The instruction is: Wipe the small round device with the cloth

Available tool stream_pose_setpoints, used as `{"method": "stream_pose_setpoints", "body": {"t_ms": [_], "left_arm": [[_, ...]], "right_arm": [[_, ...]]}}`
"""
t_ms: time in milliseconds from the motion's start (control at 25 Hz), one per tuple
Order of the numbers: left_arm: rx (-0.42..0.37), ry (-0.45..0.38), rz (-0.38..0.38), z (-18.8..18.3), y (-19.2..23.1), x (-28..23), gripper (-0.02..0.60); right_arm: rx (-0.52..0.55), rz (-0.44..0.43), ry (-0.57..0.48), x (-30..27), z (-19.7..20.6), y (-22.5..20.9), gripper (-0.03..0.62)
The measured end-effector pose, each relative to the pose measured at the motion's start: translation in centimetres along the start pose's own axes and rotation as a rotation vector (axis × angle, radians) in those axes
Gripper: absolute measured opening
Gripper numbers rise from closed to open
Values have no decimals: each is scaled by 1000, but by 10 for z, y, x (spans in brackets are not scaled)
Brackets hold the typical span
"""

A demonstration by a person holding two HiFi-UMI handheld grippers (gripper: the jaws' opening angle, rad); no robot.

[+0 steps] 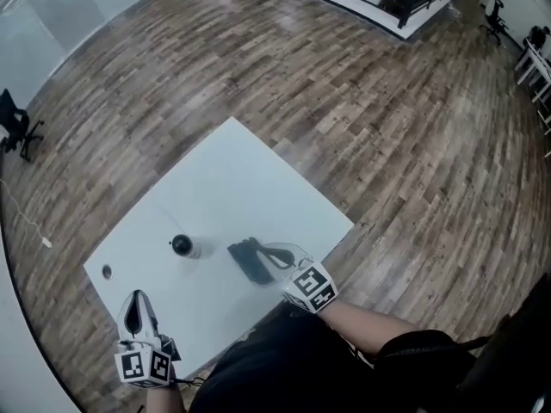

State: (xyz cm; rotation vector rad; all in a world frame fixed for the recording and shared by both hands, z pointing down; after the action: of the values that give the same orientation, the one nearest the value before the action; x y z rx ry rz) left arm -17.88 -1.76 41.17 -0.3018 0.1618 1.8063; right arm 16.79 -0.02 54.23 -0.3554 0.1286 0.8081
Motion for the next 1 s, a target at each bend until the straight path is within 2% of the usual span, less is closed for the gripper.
{"method": "stream_pose_setpoints", "body": {"t_ms": [120,160,440,680,1000], "left_arm": [[27,0,-39,5,11,13,8],[38,5,-51,7,14,17,8],[23,38,-85,14,33,30,8],[22,44,-89,14,36,34,8],[11,62,-108,12,44,42,8]], "right_arm": [[9,-26,50,-9,12,5,4],[10,-31,74,-12,16,7,45],[57,-19,209,-32,41,7,138],[55,-8,260,-41,54,6,178],[50,-5,310,-52,64,2,199]]}}
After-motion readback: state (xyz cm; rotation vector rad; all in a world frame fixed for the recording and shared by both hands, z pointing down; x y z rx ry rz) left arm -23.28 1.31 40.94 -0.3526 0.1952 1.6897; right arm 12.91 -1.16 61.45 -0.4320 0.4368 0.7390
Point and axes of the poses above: the fingertips, and each gripper's own axes: x backward along the fingers, y to its left, z out of its underside, the point moved 9 cm from there along x, backward along the fingers, and after that the axes turned 13 degrees about -z, right-handed, at the moved point
